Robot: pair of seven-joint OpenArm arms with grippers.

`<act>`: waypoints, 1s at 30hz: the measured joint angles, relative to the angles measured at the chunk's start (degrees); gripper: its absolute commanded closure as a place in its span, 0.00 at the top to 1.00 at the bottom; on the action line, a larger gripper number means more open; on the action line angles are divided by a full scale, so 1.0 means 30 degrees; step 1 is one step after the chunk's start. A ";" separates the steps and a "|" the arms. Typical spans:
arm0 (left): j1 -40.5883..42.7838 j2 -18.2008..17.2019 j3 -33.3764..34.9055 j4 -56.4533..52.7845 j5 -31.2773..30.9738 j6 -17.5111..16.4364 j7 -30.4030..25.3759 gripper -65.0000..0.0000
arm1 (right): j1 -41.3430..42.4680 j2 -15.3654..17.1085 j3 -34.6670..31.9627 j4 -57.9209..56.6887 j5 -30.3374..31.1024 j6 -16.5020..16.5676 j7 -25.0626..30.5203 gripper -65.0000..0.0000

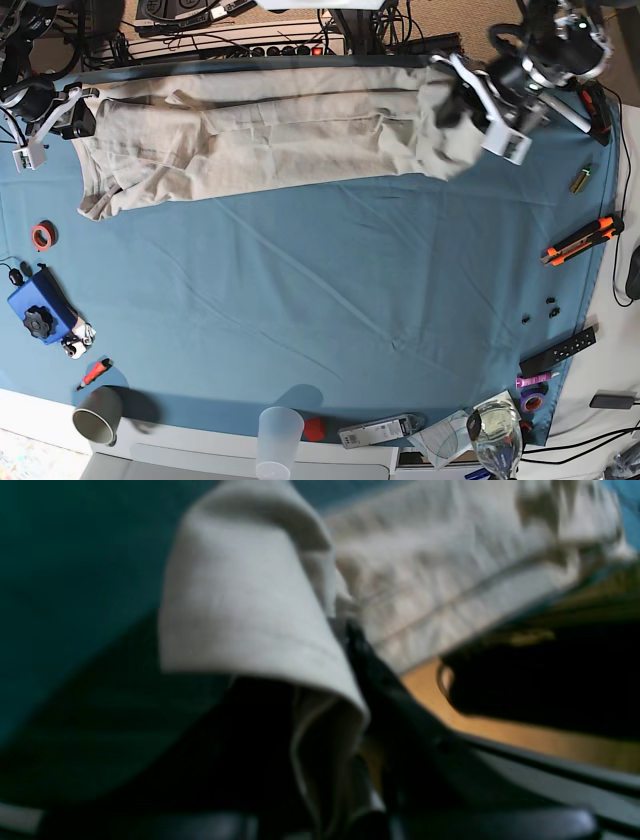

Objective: Fold the T-shirt properly
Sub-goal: 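Fold the strip end over toward the right gripper with the left gripper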

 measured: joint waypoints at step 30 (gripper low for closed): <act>-0.4575 0.3432 1.4083 -0.5034 0.9500 0.1749 -0.4444 0.00 | -0.0007 -0.0007 0.0000 0.0000 -0.0015 0.0000 0.0000 0.26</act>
